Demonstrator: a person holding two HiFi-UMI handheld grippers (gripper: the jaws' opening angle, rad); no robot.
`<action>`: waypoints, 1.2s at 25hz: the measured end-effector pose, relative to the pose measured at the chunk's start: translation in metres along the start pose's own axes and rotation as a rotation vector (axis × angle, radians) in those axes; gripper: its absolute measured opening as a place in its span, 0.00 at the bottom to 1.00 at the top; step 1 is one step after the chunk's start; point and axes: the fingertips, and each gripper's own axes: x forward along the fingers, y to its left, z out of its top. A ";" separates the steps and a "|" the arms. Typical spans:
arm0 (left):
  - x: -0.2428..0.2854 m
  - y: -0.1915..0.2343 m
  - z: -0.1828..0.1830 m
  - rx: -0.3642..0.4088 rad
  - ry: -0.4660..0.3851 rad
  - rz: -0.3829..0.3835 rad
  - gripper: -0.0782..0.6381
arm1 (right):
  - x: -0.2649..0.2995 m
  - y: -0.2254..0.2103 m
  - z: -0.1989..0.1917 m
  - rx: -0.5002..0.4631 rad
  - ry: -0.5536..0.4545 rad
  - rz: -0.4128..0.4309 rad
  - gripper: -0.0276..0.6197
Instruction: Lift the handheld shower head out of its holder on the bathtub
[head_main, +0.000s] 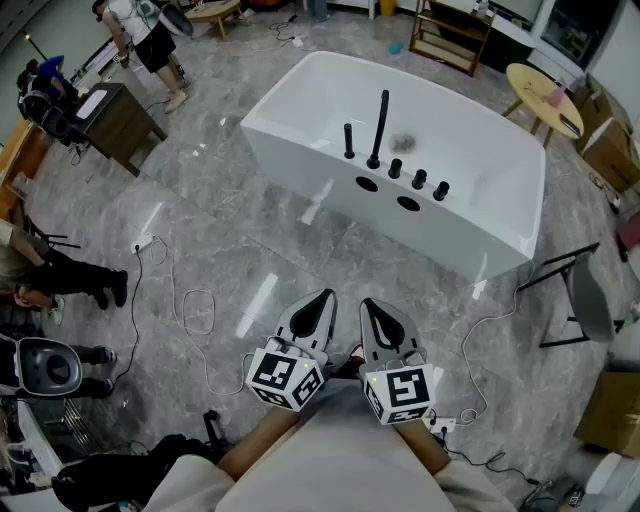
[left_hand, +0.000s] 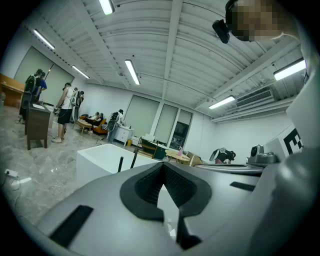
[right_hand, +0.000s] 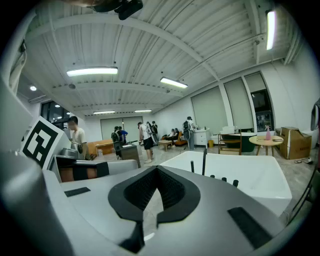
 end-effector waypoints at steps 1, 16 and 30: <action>0.004 -0.002 -0.001 -0.001 0.000 0.000 0.12 | 0.000 -0.005 -0.001 0.006 0.003 -0.001 0.07; 0.046 -0.031 -0.015 0.043 0.060 -0.029 0.12 | -0.002 -0.050 -0.008 0.107 -0.023 0.014 0.07; 0.056 0.011 -0.009 -0.005 0.062 0.018 0.12 | 0.045 -0.043 -0.009 0.112 0.018 0.063 0.07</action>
